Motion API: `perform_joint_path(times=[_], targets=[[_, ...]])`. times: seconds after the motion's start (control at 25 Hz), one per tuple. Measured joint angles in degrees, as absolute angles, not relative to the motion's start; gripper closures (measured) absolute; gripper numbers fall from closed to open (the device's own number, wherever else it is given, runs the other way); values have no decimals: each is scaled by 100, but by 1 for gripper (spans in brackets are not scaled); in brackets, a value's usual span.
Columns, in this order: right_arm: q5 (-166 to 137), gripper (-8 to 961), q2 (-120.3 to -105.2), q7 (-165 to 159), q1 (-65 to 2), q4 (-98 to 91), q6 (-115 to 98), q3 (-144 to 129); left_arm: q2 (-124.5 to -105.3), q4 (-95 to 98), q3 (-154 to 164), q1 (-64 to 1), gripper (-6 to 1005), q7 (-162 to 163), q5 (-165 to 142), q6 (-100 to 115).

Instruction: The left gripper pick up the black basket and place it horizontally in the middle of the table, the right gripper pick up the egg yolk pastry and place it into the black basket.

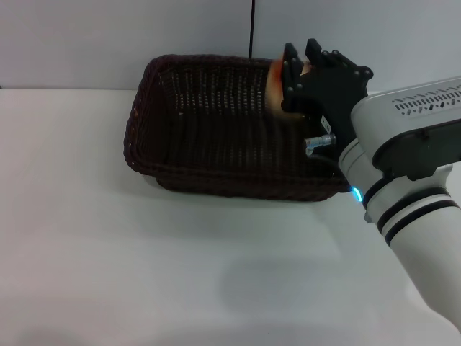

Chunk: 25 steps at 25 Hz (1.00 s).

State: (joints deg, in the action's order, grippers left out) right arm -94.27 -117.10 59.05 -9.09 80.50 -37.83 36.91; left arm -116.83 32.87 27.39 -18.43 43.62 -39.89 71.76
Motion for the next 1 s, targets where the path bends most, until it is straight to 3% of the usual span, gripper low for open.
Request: perform_joint_path(times=[0.16, 0.32, 0.52, 1.0], targets=[[-9462, 794, -11741, 5938, -839, 8072, -3683, 3721, -11690, 3287, 2744, -1844, 486, 4379, -3990, 7201], [-9512, 615, -11761, 5968, -735, 8103, -3716, 3713, -11690, 3287, 2749, -1842, 486, 4426, -3990, 7204], [-9552, 385, -11896, 6436, -345, 8204, -4076, 3692, -11696, 3287, 2752, -1806, 486, 4448, -3991, 7208], [-9568, 391, -11860, 7299, 284, 8377, -7090, 3001, -11693, 3269, 2760, -1767, 486, 4452, -4012, 7208]])
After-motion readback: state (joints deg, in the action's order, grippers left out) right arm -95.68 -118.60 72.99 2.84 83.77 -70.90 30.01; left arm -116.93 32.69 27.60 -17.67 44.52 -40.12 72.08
